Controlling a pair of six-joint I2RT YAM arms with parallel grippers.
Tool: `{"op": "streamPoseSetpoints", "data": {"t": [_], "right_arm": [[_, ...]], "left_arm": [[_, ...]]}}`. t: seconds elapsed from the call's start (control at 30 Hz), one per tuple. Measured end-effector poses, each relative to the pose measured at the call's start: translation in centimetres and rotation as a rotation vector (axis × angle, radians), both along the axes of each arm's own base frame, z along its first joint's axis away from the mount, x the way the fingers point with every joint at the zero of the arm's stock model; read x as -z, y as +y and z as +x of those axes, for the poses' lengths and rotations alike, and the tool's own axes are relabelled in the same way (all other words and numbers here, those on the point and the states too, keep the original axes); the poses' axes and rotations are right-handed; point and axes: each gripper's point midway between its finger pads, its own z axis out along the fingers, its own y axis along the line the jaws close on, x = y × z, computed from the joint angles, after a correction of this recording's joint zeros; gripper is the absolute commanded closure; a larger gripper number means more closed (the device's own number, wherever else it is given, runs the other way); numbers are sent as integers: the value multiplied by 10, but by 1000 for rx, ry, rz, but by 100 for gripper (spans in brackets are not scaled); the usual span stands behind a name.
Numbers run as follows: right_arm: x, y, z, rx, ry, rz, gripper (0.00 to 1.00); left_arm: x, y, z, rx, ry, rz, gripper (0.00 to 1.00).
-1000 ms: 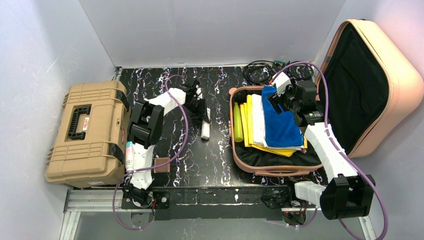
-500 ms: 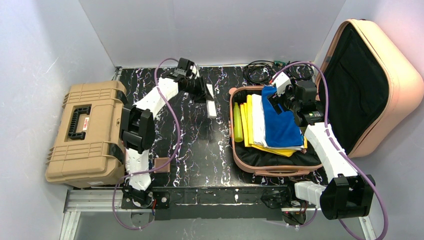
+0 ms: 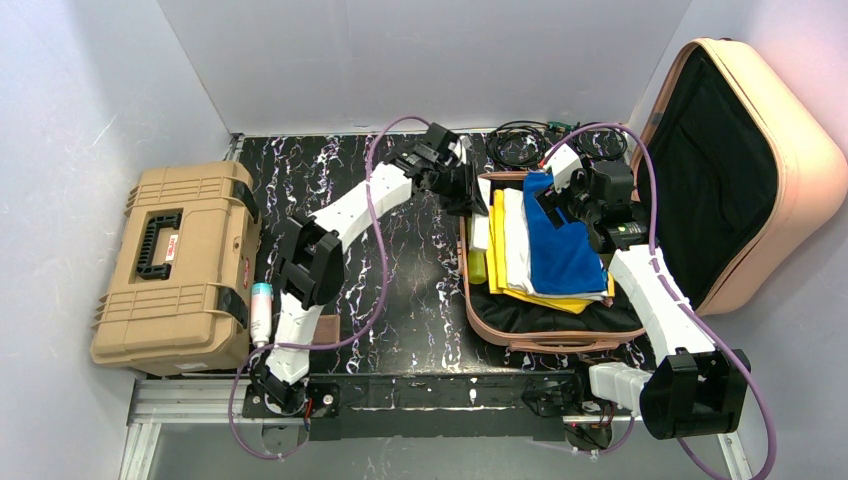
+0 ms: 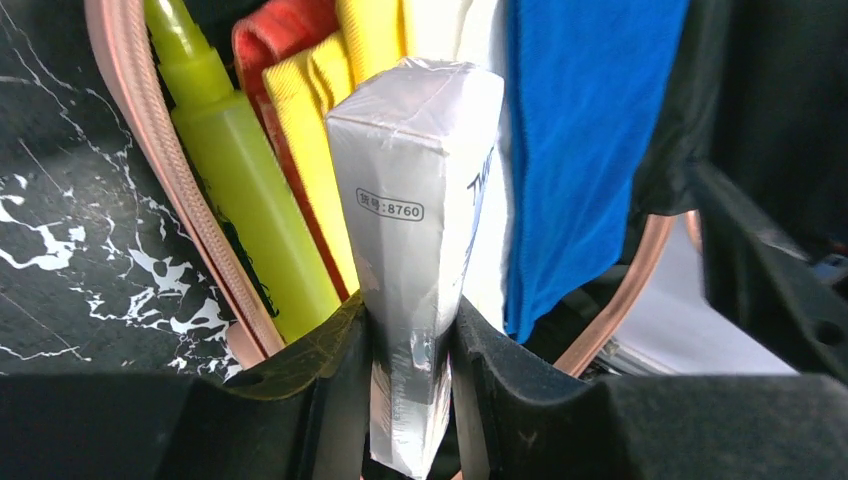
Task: Pack the luggage
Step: Place the makeup in the luggage.
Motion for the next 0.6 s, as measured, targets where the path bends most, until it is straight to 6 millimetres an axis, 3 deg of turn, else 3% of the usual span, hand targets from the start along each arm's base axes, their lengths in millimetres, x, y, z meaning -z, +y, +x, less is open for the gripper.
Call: {"op": "streamPoseSetpoints", "data": {"t": [0.2, 0.37, 0.6], "right_arm": [[0, 0, 0, -1, 0, 0, 20], [0, 0, 0, -1, -1, 0, 20], [-1, 0, 0, -1, -2, 0, 20]], "left_arm": [[34, -4, -11, 9, 59, 72, 66], [38, -1, -10, -4, 61, 91, 64], [45, -3, -16, -4, 73, 106, 53]]}}
